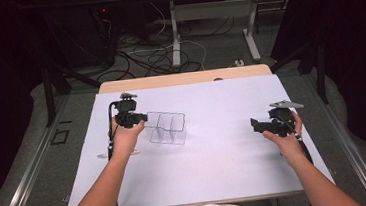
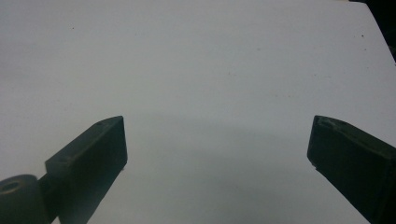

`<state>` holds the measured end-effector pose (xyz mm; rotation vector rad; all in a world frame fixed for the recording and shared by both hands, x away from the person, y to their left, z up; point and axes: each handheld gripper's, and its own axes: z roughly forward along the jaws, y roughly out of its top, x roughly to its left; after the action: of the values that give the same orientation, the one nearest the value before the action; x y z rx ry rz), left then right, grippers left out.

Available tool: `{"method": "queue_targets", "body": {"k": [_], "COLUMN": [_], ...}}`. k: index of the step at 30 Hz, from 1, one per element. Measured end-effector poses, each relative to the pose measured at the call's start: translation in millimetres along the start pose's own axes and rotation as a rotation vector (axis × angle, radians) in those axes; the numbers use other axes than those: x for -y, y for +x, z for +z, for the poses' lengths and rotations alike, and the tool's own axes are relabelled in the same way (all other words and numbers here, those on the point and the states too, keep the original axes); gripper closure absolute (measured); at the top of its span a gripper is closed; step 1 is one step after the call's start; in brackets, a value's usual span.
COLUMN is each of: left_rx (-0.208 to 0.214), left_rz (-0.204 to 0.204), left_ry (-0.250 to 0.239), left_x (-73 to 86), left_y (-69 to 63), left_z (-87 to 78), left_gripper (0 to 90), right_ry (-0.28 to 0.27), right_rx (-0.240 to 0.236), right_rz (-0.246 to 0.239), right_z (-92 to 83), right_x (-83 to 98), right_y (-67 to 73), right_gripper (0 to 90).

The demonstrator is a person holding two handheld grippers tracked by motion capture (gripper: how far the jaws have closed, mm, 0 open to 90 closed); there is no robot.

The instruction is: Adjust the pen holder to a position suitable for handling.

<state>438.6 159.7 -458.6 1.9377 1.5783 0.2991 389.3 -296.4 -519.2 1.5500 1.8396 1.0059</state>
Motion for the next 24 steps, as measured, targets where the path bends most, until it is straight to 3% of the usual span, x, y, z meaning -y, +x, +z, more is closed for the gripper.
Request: {"method": "queue_targets", "body": {"k": [6,10,14,18,21,24], "left_rx": [0.033,0.045,0.066,0.051,0.026,0.036], "left_rz": [-0.013,-0.002,0.007,-0.004,-0.012,-0.008], "left_ry": [-0.012,-0.038,-0.061,-0.106,-0.108,-0.069], "left_x": [0.7,1.1,0.7,2.5,4.2,7.8], "left_y": [3.8,6.4,9.6,12.1,15.4,16.9], "left_z": [1.3,-1.3,-5.6,-7.4,-3.3,4.7], "left_gripper": [87.1,79.9,80.1,84.4,89.9,90.0], "right_ry": [0.000,0.000,-0.001,-0.001,0.000,-0.001], "right_rx": [-0.001,-0.001,-0.003,-0.003,-0.003,-0.004], "right_rz": [0.001,-0.001,0.000,0.001,0.001,-0.003], "right_z": [-0.3,0.0,-0.3,-0.3,0.0,0.1], "right_x": [-0.1,0.0,-0.1,-0.1,0.0,-0.1], "right_y": [0.4,-0.2,0.6,0.7,0.8,1.0], "right_gripper": [4.4,4.4,4.3,4.4,4.4,4.4]}}
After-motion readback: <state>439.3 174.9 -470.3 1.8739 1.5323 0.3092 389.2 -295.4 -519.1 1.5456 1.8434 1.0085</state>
